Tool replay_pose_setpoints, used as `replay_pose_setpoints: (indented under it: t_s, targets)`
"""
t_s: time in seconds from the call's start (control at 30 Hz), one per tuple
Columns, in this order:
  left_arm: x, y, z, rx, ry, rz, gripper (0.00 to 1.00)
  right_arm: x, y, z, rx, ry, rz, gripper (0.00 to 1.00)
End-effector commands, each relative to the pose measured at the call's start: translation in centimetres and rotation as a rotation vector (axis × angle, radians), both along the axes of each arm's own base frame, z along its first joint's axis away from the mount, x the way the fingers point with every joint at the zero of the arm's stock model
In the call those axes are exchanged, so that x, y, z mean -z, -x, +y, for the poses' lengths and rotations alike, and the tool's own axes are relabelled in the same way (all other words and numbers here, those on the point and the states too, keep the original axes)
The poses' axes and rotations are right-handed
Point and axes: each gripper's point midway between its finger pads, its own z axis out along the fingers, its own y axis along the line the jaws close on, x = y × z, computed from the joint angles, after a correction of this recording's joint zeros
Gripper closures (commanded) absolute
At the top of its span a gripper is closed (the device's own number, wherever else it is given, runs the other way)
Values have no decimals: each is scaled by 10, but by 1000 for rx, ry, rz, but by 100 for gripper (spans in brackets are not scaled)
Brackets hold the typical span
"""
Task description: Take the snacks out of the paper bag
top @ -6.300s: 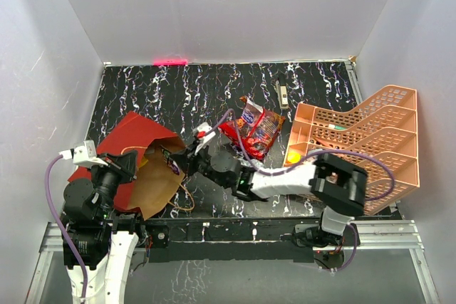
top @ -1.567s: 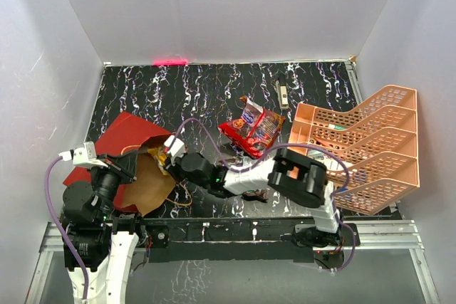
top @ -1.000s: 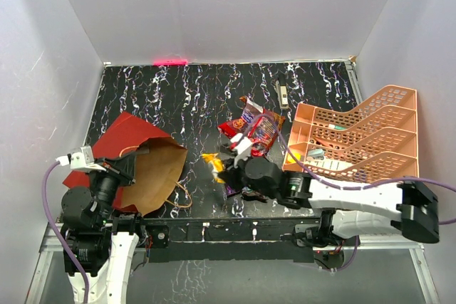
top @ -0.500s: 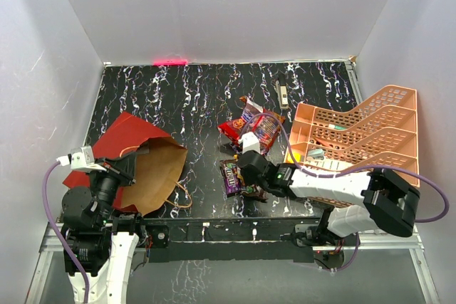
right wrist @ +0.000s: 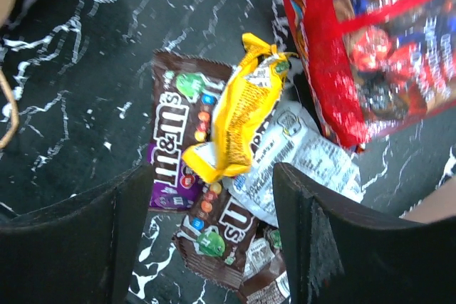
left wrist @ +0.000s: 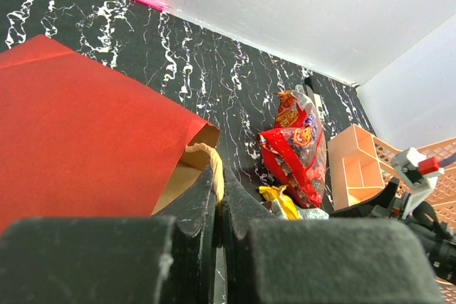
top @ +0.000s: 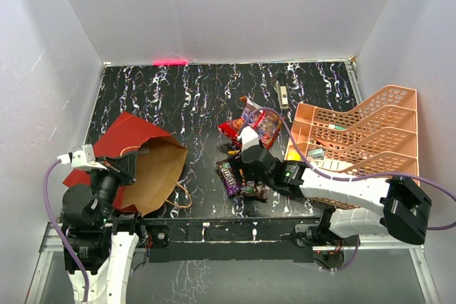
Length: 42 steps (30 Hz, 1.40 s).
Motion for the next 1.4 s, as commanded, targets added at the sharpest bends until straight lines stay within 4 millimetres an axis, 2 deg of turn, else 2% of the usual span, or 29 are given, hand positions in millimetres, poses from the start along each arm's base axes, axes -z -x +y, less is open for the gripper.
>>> replay_pose_setpoints:
  t_s: [0.0, 0.13, 0.3, 0.37, 0.5, 0.6, 0.77, 0.93, 1.1, 1.17, 1.27, 1.37]
  targets:
    - [-3, -3, 0, -2, -4, 0, 100, -53, -12, 33, -133, -110, -150, 29]
    - [-3, -3, 0, 1, -3, -2, 100, -70, -6, 70, -300, -198, -191, 27]
    - [-4, -2, -1, 4, -4, -6, 100, -85, 14, 133, -555, -312, -332, 24]
    - [-4, -2, 0, 4, -5, -10, 100, -91, 27, 166, -638, -334, -427, 23]
    - [-5, -2, -1, 8, -5, -10, 100, -82, 34, 226, -760, -327, -537, 22]
    - [-5, -1, -2, 10, -6, -15, 100, -65, 29, 260, -819, -323, -627, 22]
    - [-10, 3, -6, 39, -13, -44, 100, -33, -6, 309, -745, -272, -667, 21]
    - [-17, 11, -12, 80, -26, -95, 100, -16, -45, 339, -595, -260, -715, 19]
    - [-21, 17, -13, 86, -28, -126, 100, -8, -81, 354, -437, -269, -757, 9]
    - [-22, 18, -14, 88, -27, -135, 100, -10, -96, 360, -370, -282, -775, 8]
    - [-23, 20, -15, 100, -27, -146, 100, -3, -114, 365, -292, -271, -800, 8]
    - [-23, 20, -16, 103, -24, -147, 100, 4, -125, 367, -246, -259, -815, 8]
